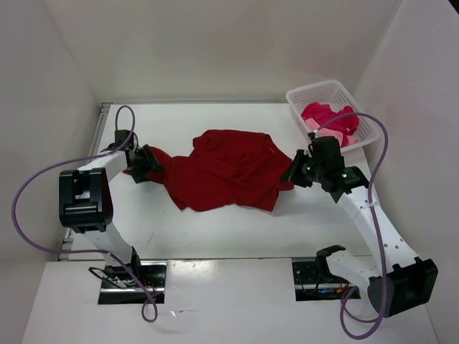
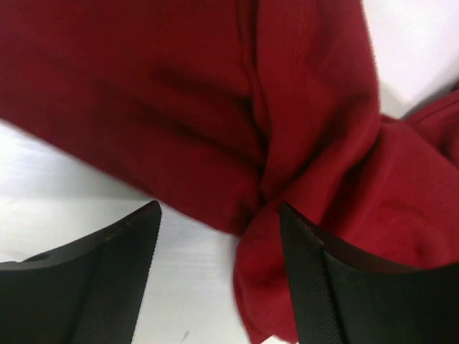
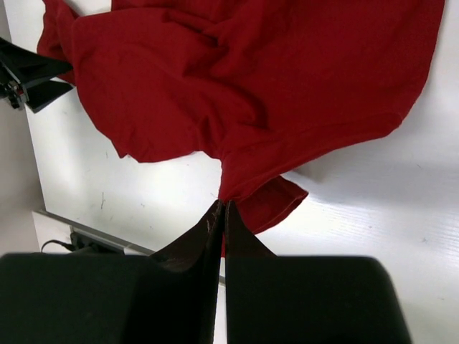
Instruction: Fold and stack the t-shirts
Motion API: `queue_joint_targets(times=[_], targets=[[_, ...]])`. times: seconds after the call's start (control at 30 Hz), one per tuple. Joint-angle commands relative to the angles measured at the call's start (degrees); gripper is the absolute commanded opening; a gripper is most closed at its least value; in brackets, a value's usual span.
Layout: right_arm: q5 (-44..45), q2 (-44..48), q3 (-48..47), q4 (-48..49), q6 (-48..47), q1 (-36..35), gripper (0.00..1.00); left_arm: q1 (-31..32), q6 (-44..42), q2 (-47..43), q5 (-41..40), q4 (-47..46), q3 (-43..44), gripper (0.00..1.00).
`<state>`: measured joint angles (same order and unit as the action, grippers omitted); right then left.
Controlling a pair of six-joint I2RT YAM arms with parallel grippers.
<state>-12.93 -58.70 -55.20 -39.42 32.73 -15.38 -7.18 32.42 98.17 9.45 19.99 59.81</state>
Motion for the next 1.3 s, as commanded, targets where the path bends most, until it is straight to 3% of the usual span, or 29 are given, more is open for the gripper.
queue_joint_targets(times=[0.0,0.13,0.33,0.53,0.77,1.1,1.2,1.23,1.27], targets=[[-1.0,-0.7,-2.5,3.2,-0.4,0.2,0.04,1.0,4.5,-0.8,5.4,-7.6,1.4,0.72],[-0.4,-0.7,-0.3,3.7,-0.4,0.2,0.04,1.0,5.9,-2.5,6.0,-7.6,1.4,0.60],[-0.9,-1.2,0.3,5.4,0.1,0.2,0.04,3.4,5.4,3.5,8.3,-6.2,3.4,0.47],[-0.3,-3.0,-0.8,6.2,-0.4,0.2,0.04,4.5,6.4,1.4,8.9,-7.9,1.3,0.25],[1.1,-4.1,-3.9,6.5,-1.5,0.2,0.04,5.1,5.3,-2.5,8.9,-1.8,7.1,0.01],[3.0,-1.7,-8.3,-2.2,-4.8,2.2,0.04,5.1,-7.5,-15.2,-2.1,30.9,23.4,0.00],[3.6,-0.3,-8.8,-5.0,-5.3,2.2,0.04,6.4,-11.6,-16.1,-12.1,41.8,31.1,0.00],[4.3,-0.3,-8.8,-5.0,-5.8,2.2,0.04,6.4,-11.6,-17.2,-14.0,41.0,31.2,0.00],[4.9,-0.8,-8.8,-5.5,-5.8,2.2,0.04,6.4,-12.2,-17.7,-9.5,40.2,28.6,0.01]])
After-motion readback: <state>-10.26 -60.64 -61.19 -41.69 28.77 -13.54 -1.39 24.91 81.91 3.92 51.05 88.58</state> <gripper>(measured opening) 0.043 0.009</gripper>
